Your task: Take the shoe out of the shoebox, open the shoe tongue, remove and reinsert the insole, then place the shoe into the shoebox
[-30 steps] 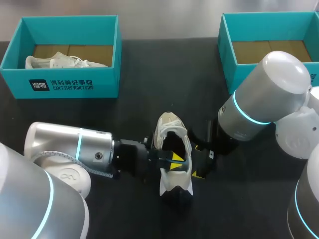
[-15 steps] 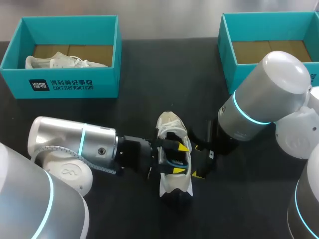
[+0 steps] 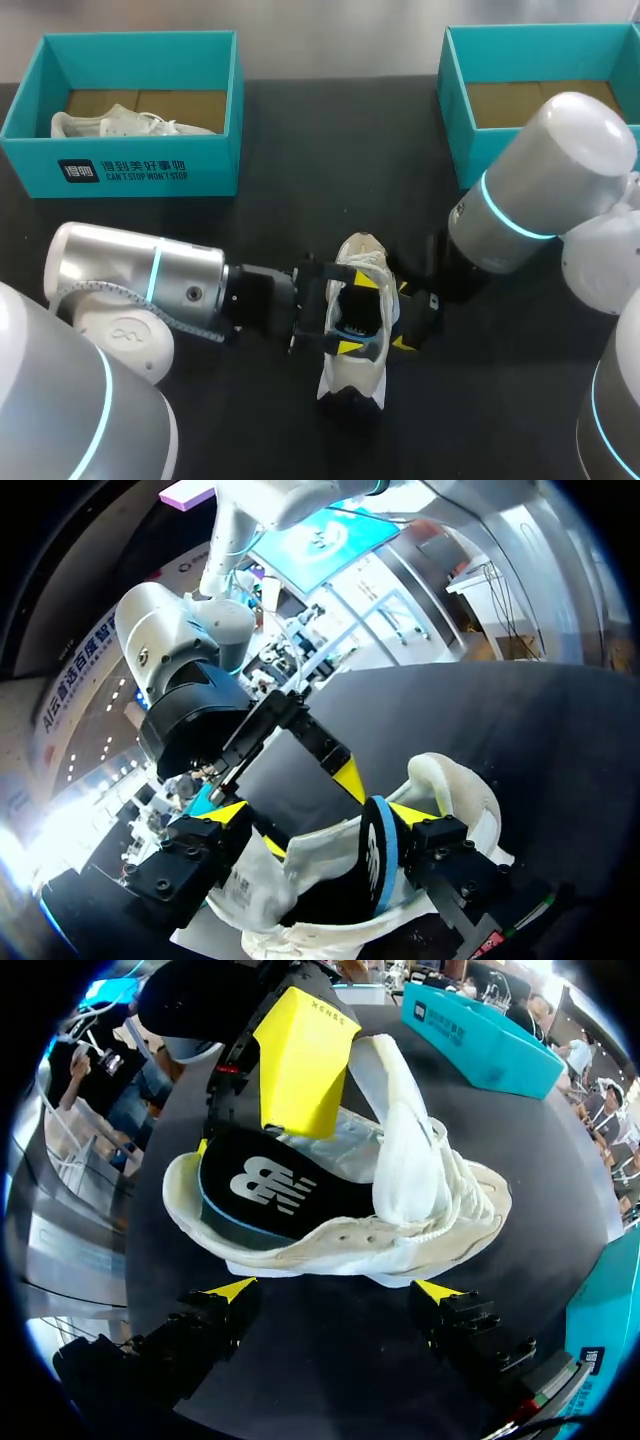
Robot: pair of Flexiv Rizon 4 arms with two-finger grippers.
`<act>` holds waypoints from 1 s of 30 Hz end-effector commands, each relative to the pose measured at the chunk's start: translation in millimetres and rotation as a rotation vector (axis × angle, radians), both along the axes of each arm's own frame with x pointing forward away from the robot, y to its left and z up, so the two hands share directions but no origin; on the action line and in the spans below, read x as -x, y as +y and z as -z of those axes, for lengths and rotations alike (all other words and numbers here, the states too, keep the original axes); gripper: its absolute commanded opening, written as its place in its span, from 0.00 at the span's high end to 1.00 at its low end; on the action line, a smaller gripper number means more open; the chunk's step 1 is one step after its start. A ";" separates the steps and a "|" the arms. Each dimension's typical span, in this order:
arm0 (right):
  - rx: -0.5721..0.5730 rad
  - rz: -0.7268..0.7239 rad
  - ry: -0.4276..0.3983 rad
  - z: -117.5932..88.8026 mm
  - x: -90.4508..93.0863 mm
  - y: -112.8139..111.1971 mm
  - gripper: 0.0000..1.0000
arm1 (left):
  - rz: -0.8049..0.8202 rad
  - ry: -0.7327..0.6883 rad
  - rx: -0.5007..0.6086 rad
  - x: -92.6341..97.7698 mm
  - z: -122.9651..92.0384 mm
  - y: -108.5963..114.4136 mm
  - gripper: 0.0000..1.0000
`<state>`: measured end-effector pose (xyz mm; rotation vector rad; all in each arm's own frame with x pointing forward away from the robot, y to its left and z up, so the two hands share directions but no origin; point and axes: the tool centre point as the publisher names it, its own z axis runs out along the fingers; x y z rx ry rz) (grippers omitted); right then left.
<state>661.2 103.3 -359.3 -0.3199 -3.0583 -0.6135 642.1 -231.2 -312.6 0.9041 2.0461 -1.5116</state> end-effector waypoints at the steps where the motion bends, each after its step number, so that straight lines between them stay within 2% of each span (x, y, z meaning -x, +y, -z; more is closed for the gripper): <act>1: -0.006 -0.002 -0.002 -5.4 2.1 -10.4 0.00 | 0.024 0.005 -0.024 -7.0 -0.8 -6.7 0.18; 3: -0.005 -0.003 -0.001 -5.8 2.0 -12.1 0.00 | 0.051 0.014 -0.040 -6.0 -0.7 -7.9 0.22; 8: 0.003 -0.008 0.003 -6.6 1.6 -18.4 0.00 | 0.104 0.018 -0.090 0.2 1.4 -5.6 0.20; 20: 0.034 -0.035 -0.001 -21.7 2.4 -41.8 0.00 | 0.171 0.009 -0.180 13.2 -11.6 24.2 0.16; 22: 0.033 -0.041 -0.001 -23.6 3.3 -47.2 0.00 | 0.184 0.004 -0.190 14.6 -14.9 28.5 0.28; 23: 0.033 -0.041 -0.002 -24.5 3.8 -50.4 0.00 | 0.193 0.006 -0.190 15.6 -16.9 30.5 0.29; 25: 0.006 -0.051 -0.013 -26.5 4.6 -56.1 0.00 | 0.204 0.000 -0.206 16.7 -21.0 33.7 0.23; 30: -0.014 -0.067 -0.012 -27.6 5.7 -59.8 0.00 | 0.241 0.000 -0.245 15.5 -31.5 44.5 0.17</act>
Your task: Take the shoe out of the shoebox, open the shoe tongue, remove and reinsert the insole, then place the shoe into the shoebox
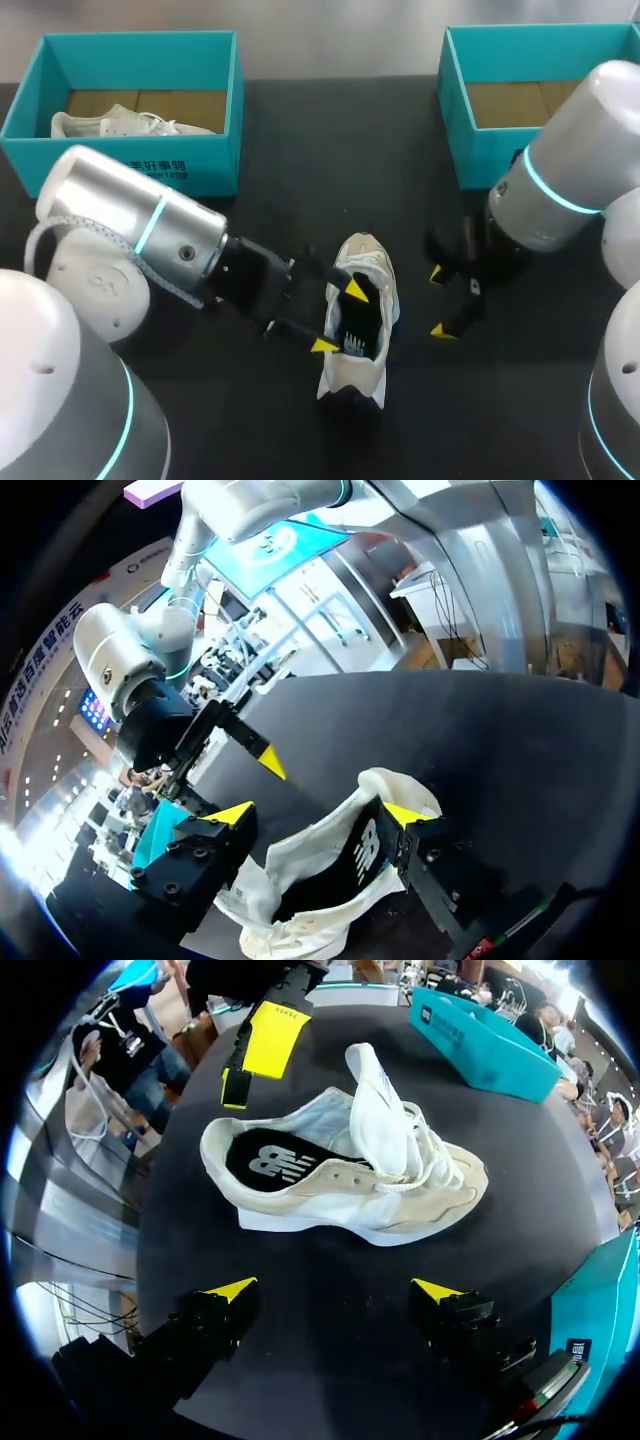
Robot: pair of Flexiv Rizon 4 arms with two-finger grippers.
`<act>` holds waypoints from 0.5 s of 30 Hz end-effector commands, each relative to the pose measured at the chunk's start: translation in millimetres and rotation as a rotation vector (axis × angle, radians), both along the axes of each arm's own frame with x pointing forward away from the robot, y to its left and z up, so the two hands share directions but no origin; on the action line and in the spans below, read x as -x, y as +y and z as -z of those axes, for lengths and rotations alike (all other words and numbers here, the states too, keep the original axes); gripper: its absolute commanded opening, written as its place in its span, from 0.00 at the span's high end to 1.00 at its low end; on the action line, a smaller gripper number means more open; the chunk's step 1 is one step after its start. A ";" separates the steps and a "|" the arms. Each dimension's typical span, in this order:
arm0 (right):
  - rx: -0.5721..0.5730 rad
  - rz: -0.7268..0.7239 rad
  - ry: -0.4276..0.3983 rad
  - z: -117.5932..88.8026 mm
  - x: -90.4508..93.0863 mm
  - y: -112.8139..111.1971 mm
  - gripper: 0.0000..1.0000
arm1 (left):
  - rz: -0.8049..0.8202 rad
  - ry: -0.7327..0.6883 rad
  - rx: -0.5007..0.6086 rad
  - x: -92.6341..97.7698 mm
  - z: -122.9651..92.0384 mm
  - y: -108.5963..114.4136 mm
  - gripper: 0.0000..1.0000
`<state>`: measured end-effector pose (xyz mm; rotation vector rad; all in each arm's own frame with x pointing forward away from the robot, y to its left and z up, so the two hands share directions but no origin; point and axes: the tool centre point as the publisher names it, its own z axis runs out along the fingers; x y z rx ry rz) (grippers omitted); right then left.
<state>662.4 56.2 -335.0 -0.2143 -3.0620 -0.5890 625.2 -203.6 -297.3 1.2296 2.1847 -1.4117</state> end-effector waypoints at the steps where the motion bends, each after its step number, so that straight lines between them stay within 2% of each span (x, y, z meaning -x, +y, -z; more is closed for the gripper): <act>1: -0.029 0.001 -0.009 -3.3 6.9 -12.7 0.00 | 0.044 0.011 -0.050 -1.8 -19.2 19.1 0.16; 10: -0.029 0.001 -0.009 -3.3 6.9 -12.7 0.00 | 0.190 0.004 -0.141 -11.3 -45.8 43.8 0.18; 15: -0.029 0.001 -0.009 -3.3 6.9 -12.7 0.00 | 0.276 -0.028 -0.225 -23.0 -64.6 56.5 0.13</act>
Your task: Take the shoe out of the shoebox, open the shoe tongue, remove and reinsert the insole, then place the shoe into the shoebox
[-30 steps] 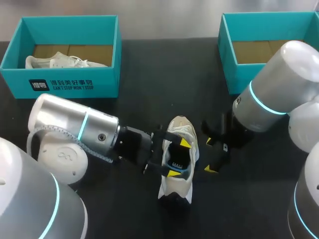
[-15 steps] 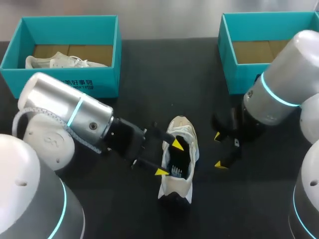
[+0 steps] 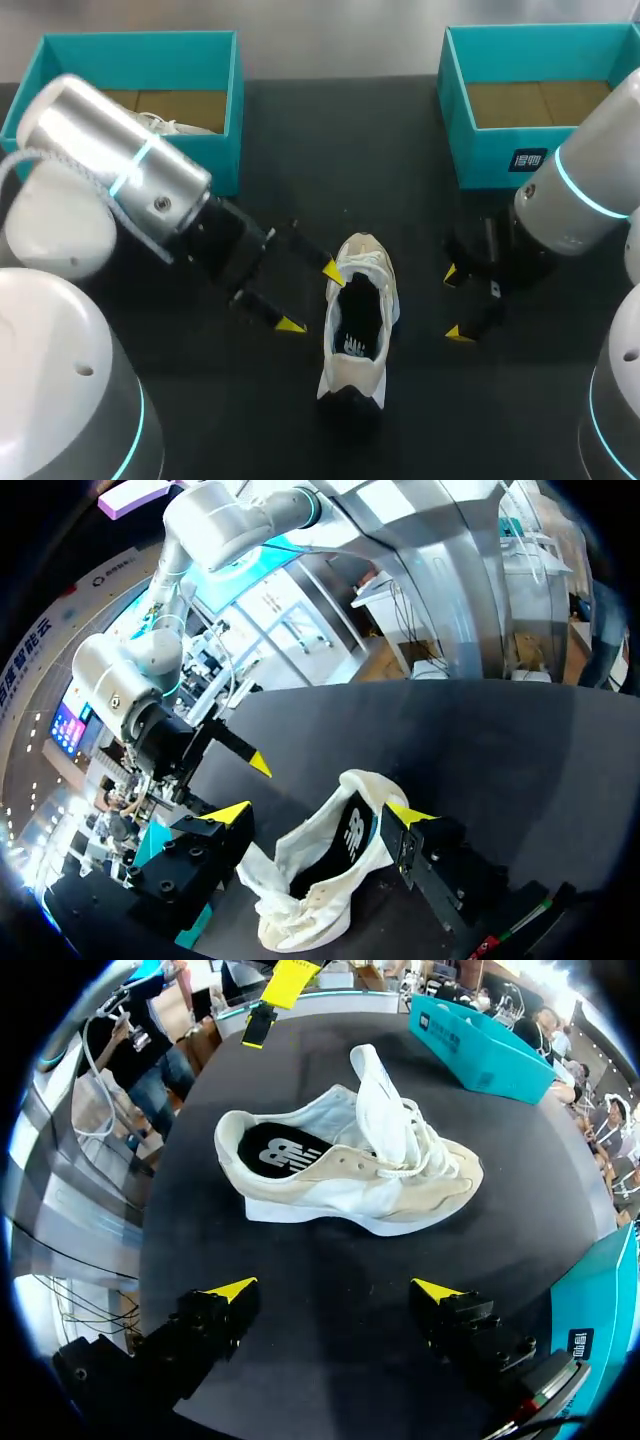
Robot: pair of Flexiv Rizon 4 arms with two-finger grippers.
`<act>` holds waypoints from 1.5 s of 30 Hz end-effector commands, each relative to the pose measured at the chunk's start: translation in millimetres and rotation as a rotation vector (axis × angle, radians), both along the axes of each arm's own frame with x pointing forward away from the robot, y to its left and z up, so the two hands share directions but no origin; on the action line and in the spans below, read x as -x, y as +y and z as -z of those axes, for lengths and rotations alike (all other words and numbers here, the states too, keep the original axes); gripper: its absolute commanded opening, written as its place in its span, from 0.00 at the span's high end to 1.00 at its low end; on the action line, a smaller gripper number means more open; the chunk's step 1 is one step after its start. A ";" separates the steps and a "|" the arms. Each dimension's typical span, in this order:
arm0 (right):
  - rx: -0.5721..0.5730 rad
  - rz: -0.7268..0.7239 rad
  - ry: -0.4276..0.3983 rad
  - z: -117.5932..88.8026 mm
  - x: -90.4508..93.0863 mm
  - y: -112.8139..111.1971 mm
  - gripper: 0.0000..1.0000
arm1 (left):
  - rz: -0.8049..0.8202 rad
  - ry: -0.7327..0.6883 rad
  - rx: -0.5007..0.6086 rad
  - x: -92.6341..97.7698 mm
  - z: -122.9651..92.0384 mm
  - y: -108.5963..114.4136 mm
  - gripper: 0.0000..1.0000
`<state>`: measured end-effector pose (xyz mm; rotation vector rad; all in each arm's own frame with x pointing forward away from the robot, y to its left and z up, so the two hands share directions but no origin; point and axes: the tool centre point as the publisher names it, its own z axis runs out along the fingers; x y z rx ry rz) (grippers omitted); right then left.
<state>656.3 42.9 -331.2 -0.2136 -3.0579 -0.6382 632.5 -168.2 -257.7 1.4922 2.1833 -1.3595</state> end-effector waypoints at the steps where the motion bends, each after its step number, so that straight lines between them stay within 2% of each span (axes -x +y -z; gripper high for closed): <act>1: -0.001 0.003 0.001 -2.0 0.0 -6.8 0.00 | 0.123 -0.005 -0.156 -17.8 -27.8 22.7 0.14; 6: 0.028 0.034 -0.003 -16.4 0.1 -43.1 0.00 | 0.213 -0.015 -0.248 -21.8 -38.6 30.1 0.17; 8: 0.037 0.052 -0.008 -20.8 0.6 -54.8 0.00 | 0.233 -0.017 -0.272 -22.8 -42.0 32.9 0.24; 10: 0.032 0.049 -0.010 -24.5 0.8 -63.0 0.00 | 0.258 -0.022 -0.294 -23.3 -45.1 36.1 0.25; 16: 0.057 0.028 -0.013 -28.4 0.4 -74.9 0.00 | 0.345 -0.004 -0.366 -21.9 -52.2 47.1 0.25; 21: 0.057 0.028 -0.013 -28.4 0.4 -74.9 0.00 | 0.422 -0.022 -0.438 -23.8 -60.8 52.7 0.32; 22: 0.057 0.028 -0.013 -28.4 0.4 -74.9 0.00 | 0.435 -0.039 -0.449 -25.6 -63.3 53.2 0.36; 23: 0.057 0.028 -0.013 -28.4 0.4 -74.9 0.00 | 0.447 -0.054 -0.468 -27.6 -65.4 53.1 0.50; 24: 0.057 0.028 -0.013 -28.4 0.4 -74.9 0.00 | 0.462 -0.062 -0.487 -29.5 -68.0 52.5 0.58; 25: 0.057 0.028 -0.013 -28.4 0.4 -74.9 0.00 | 0.480 -0.072 -0.509 -30.5 -70.1 51.7 0.73; 26: 0.057 0.028 -0.013 -28.4 0.4 -74.9 0.00 | 0.506 -0.078 -0.529 -31.8 -72.1 50.7 1.00; 28: 0.057 0.028 -0.013 -28.4 0.4 -74.9 0.00 | 0.525 -0.072 -0.548 -32.4 -77.8 47.0 1.00; 42: 0.057 0.028 -0.013 -28.4 0.4 -74.9 0.00 | 0.525 -0.072 -0.548 -32.4 -77.8 47.0 1.00; 45: 0.057 0.028 -0.013 -28.4 0.4 -74.9 0.00 | 0.562 -0.129 -0.570 -32.5 -75.9 36.0 1.00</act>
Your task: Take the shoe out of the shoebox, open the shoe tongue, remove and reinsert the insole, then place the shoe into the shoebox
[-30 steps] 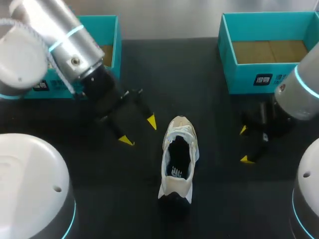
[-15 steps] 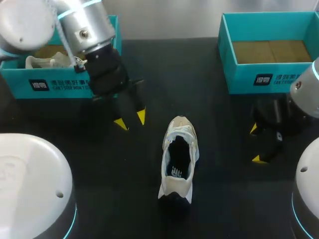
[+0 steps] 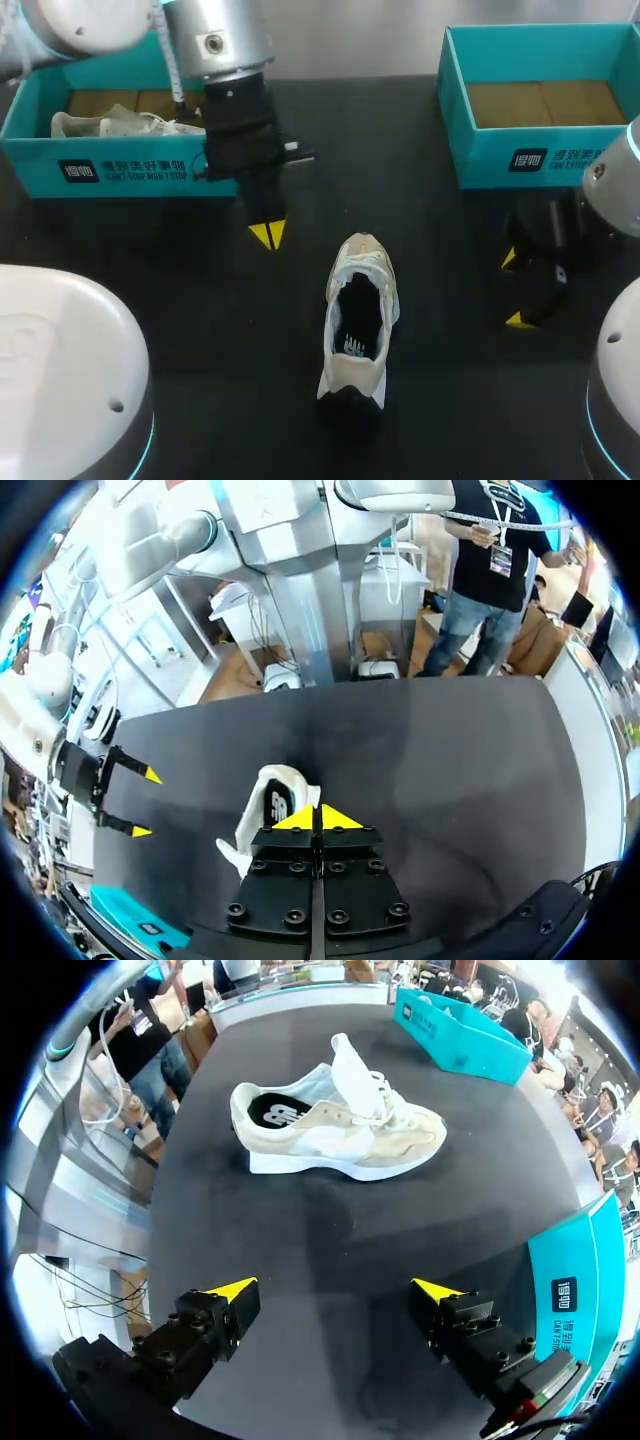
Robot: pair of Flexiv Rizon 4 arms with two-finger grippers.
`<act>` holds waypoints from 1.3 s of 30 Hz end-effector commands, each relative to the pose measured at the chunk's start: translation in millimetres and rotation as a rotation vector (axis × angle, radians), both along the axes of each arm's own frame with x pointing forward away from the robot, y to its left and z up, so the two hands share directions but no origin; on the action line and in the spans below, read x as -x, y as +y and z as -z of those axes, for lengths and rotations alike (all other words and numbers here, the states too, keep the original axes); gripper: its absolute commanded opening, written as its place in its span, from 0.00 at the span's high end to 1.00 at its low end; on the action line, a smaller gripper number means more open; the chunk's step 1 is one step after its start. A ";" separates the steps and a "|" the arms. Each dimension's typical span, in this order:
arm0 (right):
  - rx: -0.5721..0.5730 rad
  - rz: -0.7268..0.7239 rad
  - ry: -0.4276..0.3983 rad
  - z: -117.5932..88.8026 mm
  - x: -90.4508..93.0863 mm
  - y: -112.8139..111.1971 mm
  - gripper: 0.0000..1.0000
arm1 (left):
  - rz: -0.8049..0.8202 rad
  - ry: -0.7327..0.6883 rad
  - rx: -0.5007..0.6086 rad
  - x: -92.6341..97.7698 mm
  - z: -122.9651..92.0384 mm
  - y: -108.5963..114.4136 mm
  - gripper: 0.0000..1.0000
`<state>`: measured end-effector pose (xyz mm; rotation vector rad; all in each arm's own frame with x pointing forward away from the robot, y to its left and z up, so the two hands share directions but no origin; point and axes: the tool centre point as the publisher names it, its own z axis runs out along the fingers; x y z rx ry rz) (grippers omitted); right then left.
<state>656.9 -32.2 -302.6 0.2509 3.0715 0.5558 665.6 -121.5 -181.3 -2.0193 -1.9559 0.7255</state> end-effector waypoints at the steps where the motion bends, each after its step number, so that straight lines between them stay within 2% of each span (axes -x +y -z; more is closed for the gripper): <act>1: 0.002 0.001 -0.002 0.3 1.0 0.2 0.00 | 0.088 -0.047 -0.068 1.2 2.0 -14.5 1.00; 8: 0.002 0.001 -0.002 0.3 1.0 0.2 0.00 | 0.226 -0.115 -0.042 9.7 23.1 -49.4 1.00; 11: 0.002 0.001 -0.002 0.3 1.0 0.2 0.00 | 0.378 -0.155 -0.021 15.6 39.4 -62.3 1.00; 22: 0.002 0.001 -0.002 0.3 1.0 0.2 0.00 | 0.378 -0.155 -0.021 15.6 39.4 -62.3 1.00; 26: 0.002 0.001 -0.002 0.3 1.0 0.2 0.00 | 0.443 -0.241 -0.017 19.6 76.2 -74.8 1.00; 29: 0.002 0.001 -0.002 0.3 1.0 0.2 0.00 | 0.461 -0.245 -0.012 17.9 98.9 -80.0 1.00; 39: 0.002 0.001 -0.002 0.3 1.0 0.2 0.00 | 0.486 -0.194 -0.019 25.8 143.9 -86.5 1.00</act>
